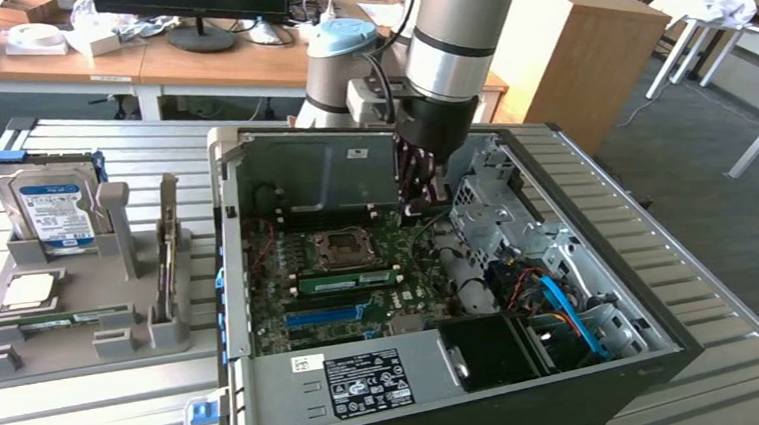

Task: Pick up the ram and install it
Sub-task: 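Press down the ram until it locks into place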

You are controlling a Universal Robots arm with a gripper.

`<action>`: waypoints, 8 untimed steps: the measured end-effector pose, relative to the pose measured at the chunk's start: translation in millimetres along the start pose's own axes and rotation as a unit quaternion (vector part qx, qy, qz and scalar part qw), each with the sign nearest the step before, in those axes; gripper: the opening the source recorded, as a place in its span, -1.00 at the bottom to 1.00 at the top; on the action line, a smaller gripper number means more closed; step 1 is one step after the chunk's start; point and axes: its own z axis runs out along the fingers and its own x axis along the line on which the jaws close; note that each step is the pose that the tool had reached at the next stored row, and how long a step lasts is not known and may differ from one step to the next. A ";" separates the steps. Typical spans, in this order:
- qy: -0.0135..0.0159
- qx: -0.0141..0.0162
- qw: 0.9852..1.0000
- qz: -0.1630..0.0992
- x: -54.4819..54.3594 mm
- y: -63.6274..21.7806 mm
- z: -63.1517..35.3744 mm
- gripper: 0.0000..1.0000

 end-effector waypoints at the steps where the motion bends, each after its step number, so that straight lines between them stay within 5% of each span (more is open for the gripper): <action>1: 0.000 0.000 1.000 0.000 0.0 0.0 1.0 -0.80; 8: 0.000 0.000 1.000 0.000 0.0 0.0 7.7 -0.80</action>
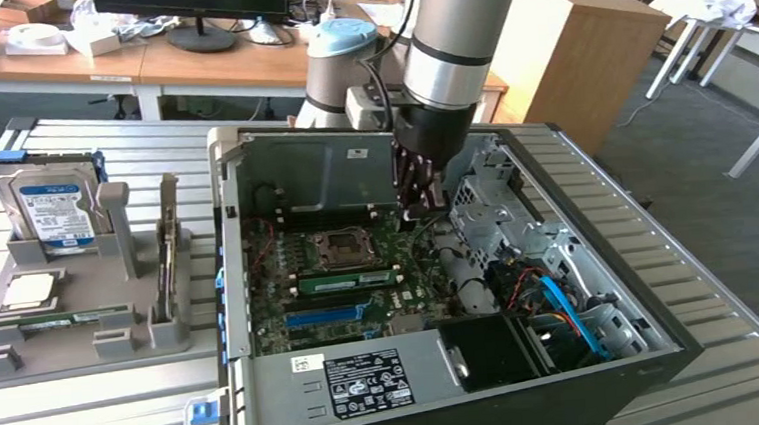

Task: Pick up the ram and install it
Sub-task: 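Press down the ram until it locks into place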

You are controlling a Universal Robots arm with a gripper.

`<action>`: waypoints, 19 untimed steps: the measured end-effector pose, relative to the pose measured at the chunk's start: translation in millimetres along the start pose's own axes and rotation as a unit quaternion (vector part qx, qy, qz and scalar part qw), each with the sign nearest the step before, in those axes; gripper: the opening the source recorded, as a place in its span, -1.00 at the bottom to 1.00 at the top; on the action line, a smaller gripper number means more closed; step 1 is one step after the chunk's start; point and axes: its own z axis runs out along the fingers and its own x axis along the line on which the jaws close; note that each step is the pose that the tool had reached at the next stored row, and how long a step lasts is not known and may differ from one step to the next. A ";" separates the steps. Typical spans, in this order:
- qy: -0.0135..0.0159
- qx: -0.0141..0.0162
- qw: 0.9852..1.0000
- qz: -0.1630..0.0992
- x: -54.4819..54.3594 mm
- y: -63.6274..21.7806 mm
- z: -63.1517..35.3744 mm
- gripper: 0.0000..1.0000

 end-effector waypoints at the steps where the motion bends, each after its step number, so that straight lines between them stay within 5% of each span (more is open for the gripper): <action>1: 0.000 0.000 1.000 0.000 0.0 0.0 0.9 -0.80; 19: 0.000 0.000 1.000 0.000 0.0 0.1 16.2 -0.80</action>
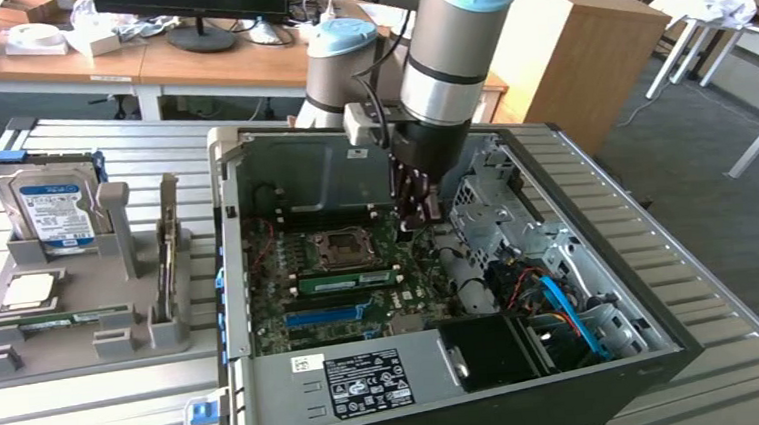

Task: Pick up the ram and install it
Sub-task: 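Press down the ram until it locks into place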

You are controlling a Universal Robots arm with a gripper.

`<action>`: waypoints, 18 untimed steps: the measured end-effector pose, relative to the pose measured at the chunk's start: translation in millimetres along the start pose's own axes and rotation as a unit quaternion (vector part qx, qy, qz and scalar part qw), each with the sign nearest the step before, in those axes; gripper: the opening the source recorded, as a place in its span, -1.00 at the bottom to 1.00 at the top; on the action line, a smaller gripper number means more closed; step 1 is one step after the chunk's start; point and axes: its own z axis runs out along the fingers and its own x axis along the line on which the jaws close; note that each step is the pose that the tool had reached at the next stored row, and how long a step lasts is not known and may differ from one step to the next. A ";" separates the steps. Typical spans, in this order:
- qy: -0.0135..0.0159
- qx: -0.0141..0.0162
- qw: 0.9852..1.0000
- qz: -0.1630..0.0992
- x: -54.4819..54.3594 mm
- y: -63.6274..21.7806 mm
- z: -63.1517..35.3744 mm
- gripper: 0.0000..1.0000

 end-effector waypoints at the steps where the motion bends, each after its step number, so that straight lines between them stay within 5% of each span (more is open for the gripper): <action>1: 0.000 0.000 1.000 0.000 0.0 0.0 0.8 -0.80; 18: 0.000 0.000 1.000 0.000 0.1 0.1 17.8 -0.80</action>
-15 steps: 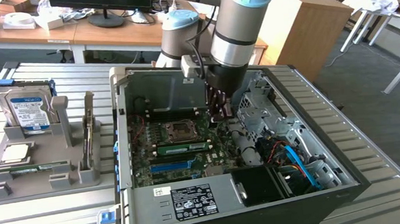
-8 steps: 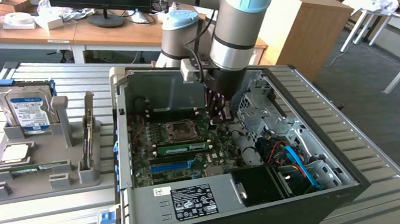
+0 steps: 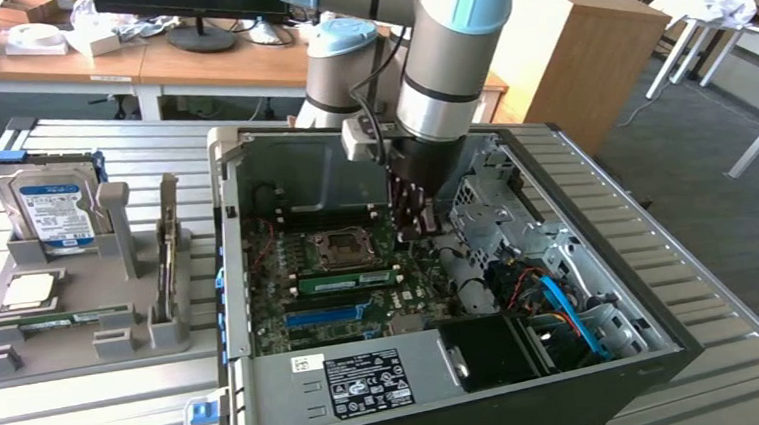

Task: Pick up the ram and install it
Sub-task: 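Press down the ram until it locks into place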

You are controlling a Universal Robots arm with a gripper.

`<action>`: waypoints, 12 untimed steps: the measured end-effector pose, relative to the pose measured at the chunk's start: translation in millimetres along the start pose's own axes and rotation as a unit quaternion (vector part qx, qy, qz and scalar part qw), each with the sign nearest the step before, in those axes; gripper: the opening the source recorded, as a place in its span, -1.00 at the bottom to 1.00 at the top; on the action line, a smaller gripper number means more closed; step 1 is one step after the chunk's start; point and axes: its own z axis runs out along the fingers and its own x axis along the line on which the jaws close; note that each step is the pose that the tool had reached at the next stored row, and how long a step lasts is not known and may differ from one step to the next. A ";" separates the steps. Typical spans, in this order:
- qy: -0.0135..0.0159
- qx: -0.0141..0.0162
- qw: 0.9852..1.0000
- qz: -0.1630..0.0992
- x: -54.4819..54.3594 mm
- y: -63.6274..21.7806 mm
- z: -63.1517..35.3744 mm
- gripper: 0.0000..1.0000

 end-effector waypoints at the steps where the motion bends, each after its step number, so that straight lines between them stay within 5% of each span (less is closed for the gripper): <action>1: 0.000 0.000 1.000 0.000 0.0 0.0 1.0 -0.80; 12: 0.000 0.000 1.000 0.000 0.0 0.1 11.6 -0.80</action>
